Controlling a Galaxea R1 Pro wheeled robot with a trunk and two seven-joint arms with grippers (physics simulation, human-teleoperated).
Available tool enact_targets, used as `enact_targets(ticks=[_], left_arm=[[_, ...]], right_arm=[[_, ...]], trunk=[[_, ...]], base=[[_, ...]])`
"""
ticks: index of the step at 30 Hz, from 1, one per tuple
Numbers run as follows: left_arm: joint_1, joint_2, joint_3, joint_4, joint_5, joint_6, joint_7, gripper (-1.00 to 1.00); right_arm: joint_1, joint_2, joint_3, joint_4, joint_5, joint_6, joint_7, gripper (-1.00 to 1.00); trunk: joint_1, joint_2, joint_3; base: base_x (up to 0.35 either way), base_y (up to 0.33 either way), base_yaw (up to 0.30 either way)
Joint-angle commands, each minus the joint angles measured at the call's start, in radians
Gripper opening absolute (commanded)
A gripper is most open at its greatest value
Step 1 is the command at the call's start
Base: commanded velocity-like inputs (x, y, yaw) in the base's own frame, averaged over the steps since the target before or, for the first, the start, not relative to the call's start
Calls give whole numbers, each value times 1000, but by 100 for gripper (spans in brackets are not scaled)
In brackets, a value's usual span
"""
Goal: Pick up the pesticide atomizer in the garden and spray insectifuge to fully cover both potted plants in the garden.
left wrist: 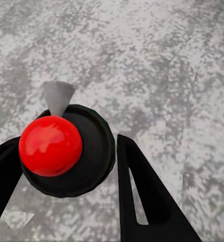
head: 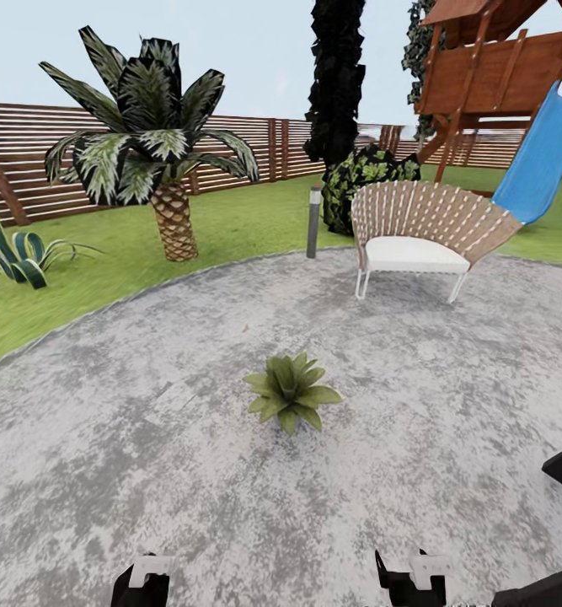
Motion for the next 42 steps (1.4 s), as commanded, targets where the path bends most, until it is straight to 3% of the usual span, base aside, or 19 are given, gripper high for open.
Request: enact_targets(ticks=[1, 18, 42], left_arm=[[0, 0, 1, 1, -2, -3, 2, -100], [0, 0, 1, 1, -2, -3, 2, -100], [0, 1, 0, 0, -2, -3, 1, -100]], right_arm=[[-1, 0, 0, 1, 0, -3, 0, 100], [-1, 8, 1, 1, 0, -4, 1, 100], [-1, 9, 2, 2, 0, -3, 2, 100]], trunk=[[0, 0, -1], [0, 0, -1], [0, 0, -1]], base=[[51, 215, -194], [43, 96, -49], [230, 0, -135]])
